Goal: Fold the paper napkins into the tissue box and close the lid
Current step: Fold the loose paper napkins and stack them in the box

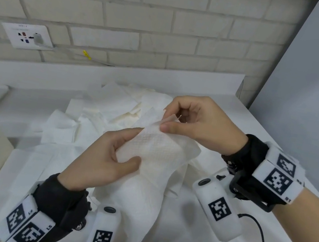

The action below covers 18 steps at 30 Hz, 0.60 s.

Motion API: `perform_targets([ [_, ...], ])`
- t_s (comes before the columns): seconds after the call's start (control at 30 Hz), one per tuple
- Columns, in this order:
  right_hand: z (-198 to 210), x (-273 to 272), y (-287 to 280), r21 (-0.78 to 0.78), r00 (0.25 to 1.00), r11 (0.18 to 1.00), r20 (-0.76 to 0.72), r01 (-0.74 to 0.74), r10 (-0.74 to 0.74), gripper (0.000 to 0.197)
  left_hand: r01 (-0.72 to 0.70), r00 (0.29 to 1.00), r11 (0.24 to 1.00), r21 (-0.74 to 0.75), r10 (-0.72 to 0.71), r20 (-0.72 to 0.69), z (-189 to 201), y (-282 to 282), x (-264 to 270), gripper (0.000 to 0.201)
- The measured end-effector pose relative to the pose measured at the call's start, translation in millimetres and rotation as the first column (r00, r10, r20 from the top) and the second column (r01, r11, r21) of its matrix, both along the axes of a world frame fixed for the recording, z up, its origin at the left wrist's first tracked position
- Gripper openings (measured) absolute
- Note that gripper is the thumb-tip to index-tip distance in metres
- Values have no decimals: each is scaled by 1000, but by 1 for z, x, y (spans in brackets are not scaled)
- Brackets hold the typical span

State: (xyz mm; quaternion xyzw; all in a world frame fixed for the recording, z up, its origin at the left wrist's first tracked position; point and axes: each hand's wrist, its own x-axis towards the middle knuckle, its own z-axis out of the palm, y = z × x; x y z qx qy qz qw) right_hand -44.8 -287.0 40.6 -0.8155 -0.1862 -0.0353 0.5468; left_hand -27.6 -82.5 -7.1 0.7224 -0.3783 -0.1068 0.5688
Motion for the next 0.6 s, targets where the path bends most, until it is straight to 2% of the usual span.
perform_targets([
  [0.07, -4, 3, 1, 24, 1000, 999, 22, 21, -21, 12, -14, 1000, 1000, -8, 14, -8, -1, -1, -1, 48],
  [0.2, -9, 7, 7, 24, 990, 995, 100, 100, -102, 19, -66, 994, 995, -79, 59, -87, -4, -9, -5, 28],
  [0.27, -10, 8, 10, 15, 983, 990, 118, 140, -140, 21, -123, 981, 986, -111, 104, -166, -5, -17, -8, 18],
  [0.33, -11, 9, 11, 8, 975, 982, 123, 187, -186, 24, -200, 966, 973, -116, 176, -187, -6, -24, -9, 20],
  [0.47, -14, 10, 9, 16, 969, 970, 39, 242, -243, 19, -202, 972, 971, -125, 183, -147, -8, -30, -6, 19],
  [0.6, -15, 9, 4, 119, 982, 976, -64, 182, -176, 13, -139, 984, 985, -102, 126, -125, -8, -29, -4, 20],
])
